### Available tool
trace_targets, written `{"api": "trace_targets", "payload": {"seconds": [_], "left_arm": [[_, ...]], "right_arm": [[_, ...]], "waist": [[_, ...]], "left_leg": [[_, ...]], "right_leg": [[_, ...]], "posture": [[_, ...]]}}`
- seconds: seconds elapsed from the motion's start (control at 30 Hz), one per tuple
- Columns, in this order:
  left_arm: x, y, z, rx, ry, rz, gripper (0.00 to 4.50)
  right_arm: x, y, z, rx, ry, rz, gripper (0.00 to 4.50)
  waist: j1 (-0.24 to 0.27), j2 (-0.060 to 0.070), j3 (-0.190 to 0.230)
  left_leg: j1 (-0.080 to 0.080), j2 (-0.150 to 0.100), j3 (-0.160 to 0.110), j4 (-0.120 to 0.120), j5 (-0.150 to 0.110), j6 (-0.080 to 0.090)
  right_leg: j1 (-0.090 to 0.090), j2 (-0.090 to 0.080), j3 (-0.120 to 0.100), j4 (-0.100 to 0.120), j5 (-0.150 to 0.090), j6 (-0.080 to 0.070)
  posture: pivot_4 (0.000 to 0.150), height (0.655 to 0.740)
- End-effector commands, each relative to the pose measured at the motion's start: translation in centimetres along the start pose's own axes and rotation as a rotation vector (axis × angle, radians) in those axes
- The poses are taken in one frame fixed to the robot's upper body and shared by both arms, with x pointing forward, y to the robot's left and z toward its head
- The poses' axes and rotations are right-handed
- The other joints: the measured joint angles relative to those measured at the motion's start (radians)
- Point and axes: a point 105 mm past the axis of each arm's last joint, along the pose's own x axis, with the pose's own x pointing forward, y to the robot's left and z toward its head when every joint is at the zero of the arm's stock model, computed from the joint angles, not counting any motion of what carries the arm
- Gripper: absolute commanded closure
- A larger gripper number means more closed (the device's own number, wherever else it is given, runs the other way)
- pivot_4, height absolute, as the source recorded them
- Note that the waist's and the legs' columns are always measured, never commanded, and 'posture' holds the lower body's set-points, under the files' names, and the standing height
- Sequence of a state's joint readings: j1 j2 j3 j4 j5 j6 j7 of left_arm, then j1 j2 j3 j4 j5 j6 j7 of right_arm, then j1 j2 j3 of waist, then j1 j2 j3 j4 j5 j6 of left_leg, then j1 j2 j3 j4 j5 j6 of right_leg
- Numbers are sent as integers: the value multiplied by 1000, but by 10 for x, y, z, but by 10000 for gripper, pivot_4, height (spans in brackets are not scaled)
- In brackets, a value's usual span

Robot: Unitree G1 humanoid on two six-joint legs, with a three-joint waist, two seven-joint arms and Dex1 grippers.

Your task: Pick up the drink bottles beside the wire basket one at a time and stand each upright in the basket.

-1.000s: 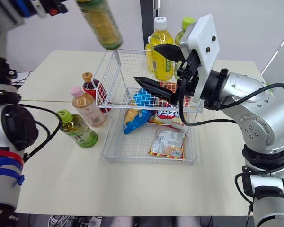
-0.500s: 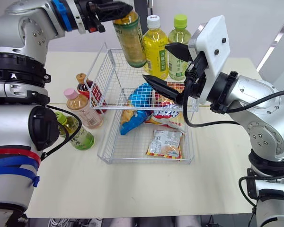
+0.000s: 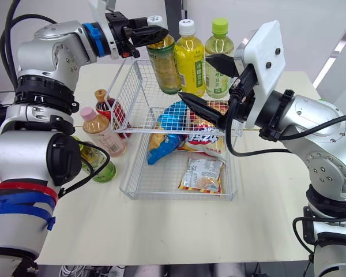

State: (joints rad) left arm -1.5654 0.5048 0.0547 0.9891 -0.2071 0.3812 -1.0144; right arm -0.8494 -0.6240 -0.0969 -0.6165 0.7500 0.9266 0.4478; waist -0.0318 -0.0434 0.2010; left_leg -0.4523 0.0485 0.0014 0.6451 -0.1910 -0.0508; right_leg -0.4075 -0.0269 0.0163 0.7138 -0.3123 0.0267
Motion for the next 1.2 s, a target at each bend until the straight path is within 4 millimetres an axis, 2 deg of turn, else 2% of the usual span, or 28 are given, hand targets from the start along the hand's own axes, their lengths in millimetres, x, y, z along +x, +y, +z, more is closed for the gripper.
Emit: {"api": "trace_targets", "payload": {"seconds": [0.03,0.17,0.37,0.5,0.63,0.73,0.9,1.0,1.1,1.17,1.2], "left_arm": [[-1,-3,20,44,-57,-9,13258],[-11,5,26,44,-81,28,573],[-43,19,37,26,-154,87,207],[-73,31,40,26,-196,172,207],[-119,40,42,46,-247,296,207],[-157,36,34,53,-234,374,207],[-229,19,-1,46,-117,554,207],[-266,-2,-28,13,-45,646,207],[-295,-33,-60,-1,73,708,207],[-308,-53,-72,-27,112,721,207],[-315,-70,-79,-59,131,707,207]], "right_arm": [[-5,-1,12,-38,-36,-12,0],[-5,-1,11,-36,-34,-10,0],[-4,-2,12,-35,-42,4,0],[-2,-1,12,-31,-47,33,0],[4,8,9,-25,-44,108,0],[9,15,7,-12,-54,175,0],[20,24,4,5,-80,281,0],[27,29,3,14,-98,339,0],[32,38,-1,28,-106,419,0],[35,44,-4,34,-108,465,0],[36,49,-5,39,-113,497,0]], "waist": [[0,0,0],[-1,0,0],[-4,0,0],[-3,0,0],[-6,0,0],[-10,0,0],[-21,0,0],[-23,0,-1],[-20,-1,-1],[-17,-2,-2],[-10,-3,-2]], "left_leg": [[0,0,0,0,0,0],[0,0,0,0,0,0],[0,0,0,0,0,0],[1,1,0,0,0,0],[1,1,0,0,0,0],[1,2,0,0,0,-1],[3,2,0,0,1,-1],[4,2,0,0,1,-1],[5,7,0,0,1,-1],[6,10,0,0,1,-1],[6,11,1,0,0,-1]], "right_leg": [[0,0,0,0,0,0],[0,0,0,0,0,0],[0,0,0,0,0,0],[0,0,0,1,0,0],[0,0,1,2,0,0],[0,0,0,2,0,0],[1,-1,1,2,0,0],[2,-1,1,2,0,0],[3,-2,1,2,0,0],[3,-1,1,2,0,0],[4,-1,1,2,0,-1]], "posture": [[1500,7400],[1500,7400],[1500,7400],[1500,7400],[1500,7400],[1500,7400],[1500,7400],[1500,7400],[1500,7400],[1500,7400],[1500,7400]]}}
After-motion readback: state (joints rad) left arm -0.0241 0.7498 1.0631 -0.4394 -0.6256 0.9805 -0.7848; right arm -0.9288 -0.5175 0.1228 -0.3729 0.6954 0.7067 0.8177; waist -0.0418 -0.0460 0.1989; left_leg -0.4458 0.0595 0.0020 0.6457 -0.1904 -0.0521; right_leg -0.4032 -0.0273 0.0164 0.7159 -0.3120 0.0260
